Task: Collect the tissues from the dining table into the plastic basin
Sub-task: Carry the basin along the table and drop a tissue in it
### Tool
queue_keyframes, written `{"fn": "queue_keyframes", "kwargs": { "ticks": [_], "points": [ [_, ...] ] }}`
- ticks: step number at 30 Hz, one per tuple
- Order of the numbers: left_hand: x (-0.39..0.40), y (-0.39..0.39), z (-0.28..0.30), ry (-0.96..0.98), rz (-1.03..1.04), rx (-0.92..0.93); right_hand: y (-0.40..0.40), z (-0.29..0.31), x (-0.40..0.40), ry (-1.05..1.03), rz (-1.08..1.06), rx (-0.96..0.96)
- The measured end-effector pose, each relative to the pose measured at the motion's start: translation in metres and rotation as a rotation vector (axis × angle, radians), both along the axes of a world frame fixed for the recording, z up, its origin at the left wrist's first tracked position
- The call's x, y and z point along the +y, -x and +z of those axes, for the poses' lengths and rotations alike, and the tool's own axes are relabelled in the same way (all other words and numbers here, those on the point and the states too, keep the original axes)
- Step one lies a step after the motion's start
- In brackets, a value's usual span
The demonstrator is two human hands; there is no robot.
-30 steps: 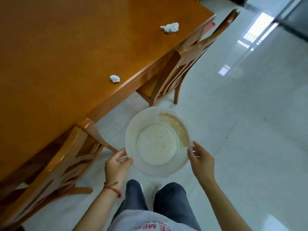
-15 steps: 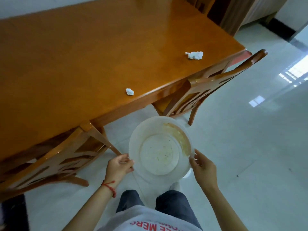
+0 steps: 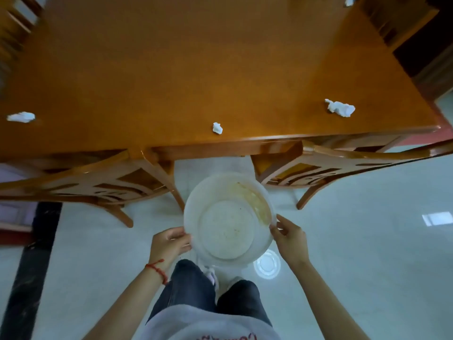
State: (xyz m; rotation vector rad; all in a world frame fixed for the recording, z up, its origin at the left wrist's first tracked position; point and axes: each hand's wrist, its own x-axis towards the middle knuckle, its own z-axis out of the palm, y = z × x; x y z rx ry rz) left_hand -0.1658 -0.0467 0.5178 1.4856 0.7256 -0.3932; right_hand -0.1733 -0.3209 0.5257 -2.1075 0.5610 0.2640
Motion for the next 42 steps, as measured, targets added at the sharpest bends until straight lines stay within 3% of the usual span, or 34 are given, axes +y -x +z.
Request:
{"fn": "queue_keyframes", "kwargs": {
  "ticks": [7, 15, 31, 42],
  "points": [
    [-0.004, -0.03, -0.017, 0.034, 0.19, 0.109, -0.063, -0.013, 0.0, 0.1, 0.174, 0.069],
    [-0.024, -0.067, -0.022, 0.073, 0.257, 0.152, -0.109, -0.022, -0.014, 0.11, 0.21, 0.111],
    [-0.063, -0.057, -0.021, 0.028, 0.567, 0.129, -0.177, -0.03, -0.028, -0.029, 0.535, 0.054],
    [-0.059, -0.057, -0.017, -0.002, 0.637, 0.1, -0.189, -0.031, -0.012, -0.032, 0.559, 0.106]
  ]
}}
